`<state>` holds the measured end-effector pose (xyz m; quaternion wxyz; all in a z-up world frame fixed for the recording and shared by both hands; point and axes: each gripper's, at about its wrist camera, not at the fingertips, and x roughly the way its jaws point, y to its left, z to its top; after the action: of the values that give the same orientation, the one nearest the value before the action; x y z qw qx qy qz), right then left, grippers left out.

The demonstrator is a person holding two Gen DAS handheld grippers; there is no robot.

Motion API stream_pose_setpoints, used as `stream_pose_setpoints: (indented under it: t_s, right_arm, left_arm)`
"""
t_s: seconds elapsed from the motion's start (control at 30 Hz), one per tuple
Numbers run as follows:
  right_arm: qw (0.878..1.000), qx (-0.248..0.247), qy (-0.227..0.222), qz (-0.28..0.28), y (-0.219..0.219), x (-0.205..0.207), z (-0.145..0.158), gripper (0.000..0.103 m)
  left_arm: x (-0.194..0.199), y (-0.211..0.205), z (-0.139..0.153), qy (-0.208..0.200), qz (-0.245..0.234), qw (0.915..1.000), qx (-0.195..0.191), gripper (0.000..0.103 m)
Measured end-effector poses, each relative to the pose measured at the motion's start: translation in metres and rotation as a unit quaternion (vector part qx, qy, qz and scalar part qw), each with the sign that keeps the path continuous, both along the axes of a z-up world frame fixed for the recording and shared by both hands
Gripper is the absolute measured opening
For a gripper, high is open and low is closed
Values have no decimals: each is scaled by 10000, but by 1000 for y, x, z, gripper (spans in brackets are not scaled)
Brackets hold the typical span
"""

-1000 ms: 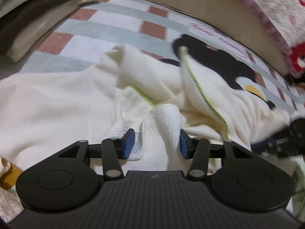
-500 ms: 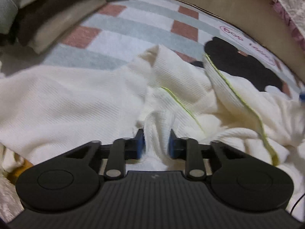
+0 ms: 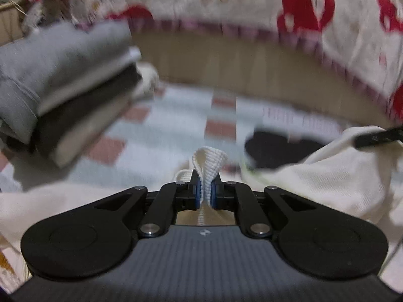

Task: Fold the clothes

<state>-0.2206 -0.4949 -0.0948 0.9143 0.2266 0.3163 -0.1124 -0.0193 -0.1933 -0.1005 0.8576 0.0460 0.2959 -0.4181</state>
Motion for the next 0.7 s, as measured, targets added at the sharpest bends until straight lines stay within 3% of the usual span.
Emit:
stream_pose_setpoints:
  t_s: [0.13, 0.27, 0.43, 0.5, 0.57, 0.6, 0.63, 0.7]
  right_arm:
    - [9965, -617, -217, -525, 16, -65, 52, 6]
    - [9875, -882, 577, -1170, 24, -119, 42, 6]
    - [9784, 725, 1309, -1425, 24, -154, -29, 8]
    - [9762, 1203, 1143, -1394, 25, -161, -47, 15]
    - [9712, 1529, 847, -1617, 21, -166, -59, 25]
    - [9676, 1681, 707, -1747, 18, -168, -64, 44]
    - [9634, 1831, 567, -1875, 15, -170, -69, 54]
    - [9547, 1976, 315, -2204, 10, -174, -78, 54]
  left_arm:
    - [6, 9, 4, 315, -25, 9988, -383, 7]
    - [12, -5, -15, 968, -336, 9947, -86, 7]
    - [4, -20, -47, 1424, -549, 9837, 954, 12]
    - [5, -20, -51, 1513, -526, 9820, 1004, 17]
    - [7, -22, -53, 1585, -494, 9808, 1019, 29]
    - [8, -23, -54, 1597, -490, 9805, 1038, 48]
    - [7, -23, -54, 1577, -501, 9804, 1072, 55]
    - [5, -24, -56, 1537, -524, 9801, 1138, 54]
